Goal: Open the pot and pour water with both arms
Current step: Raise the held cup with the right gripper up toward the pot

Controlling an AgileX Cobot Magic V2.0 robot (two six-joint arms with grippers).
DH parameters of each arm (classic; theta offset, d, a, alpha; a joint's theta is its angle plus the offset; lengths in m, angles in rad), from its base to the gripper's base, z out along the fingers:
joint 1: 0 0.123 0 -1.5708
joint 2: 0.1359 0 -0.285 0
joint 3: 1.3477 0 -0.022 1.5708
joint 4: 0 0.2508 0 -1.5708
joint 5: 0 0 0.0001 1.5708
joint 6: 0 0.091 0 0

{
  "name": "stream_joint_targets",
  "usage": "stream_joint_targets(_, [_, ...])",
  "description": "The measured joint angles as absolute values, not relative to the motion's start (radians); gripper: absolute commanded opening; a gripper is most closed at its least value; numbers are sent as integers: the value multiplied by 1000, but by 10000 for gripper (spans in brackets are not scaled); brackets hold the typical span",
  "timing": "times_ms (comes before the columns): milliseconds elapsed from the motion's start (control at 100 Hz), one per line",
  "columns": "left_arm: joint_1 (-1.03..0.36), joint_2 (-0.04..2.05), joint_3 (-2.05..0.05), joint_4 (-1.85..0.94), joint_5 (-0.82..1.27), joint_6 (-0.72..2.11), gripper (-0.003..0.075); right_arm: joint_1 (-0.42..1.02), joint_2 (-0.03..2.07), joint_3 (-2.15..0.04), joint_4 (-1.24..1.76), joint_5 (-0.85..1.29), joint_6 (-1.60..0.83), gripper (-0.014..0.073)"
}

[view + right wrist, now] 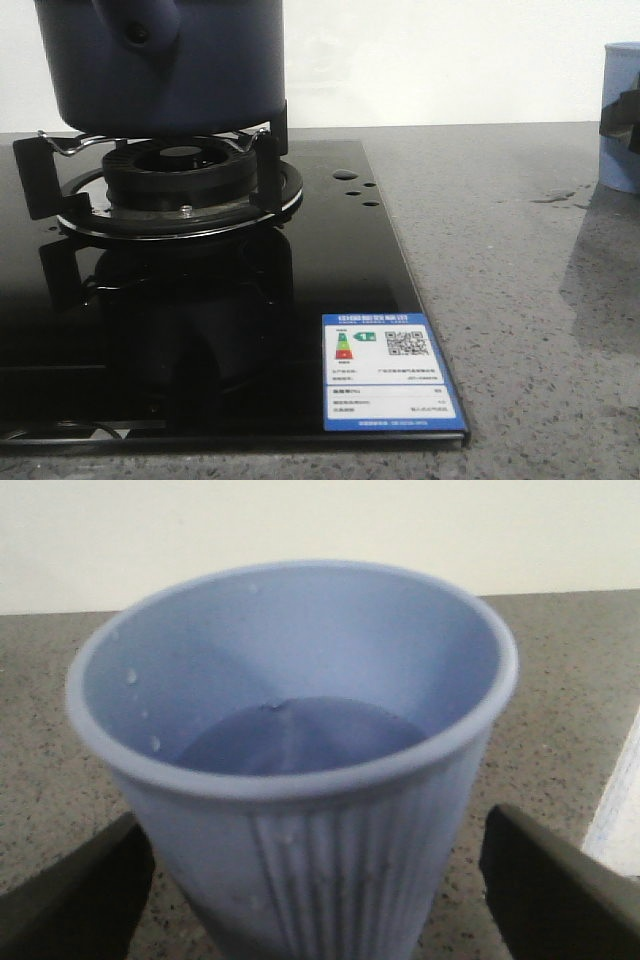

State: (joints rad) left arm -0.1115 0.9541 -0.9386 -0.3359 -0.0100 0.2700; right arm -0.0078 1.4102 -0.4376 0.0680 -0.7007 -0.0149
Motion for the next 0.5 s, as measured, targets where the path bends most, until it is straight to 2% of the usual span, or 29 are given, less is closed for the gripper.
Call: stream_joint_targets(500, [-112,954,-939,-336,-14,270,370,-8,1457,-440,66,-764,-15,589])
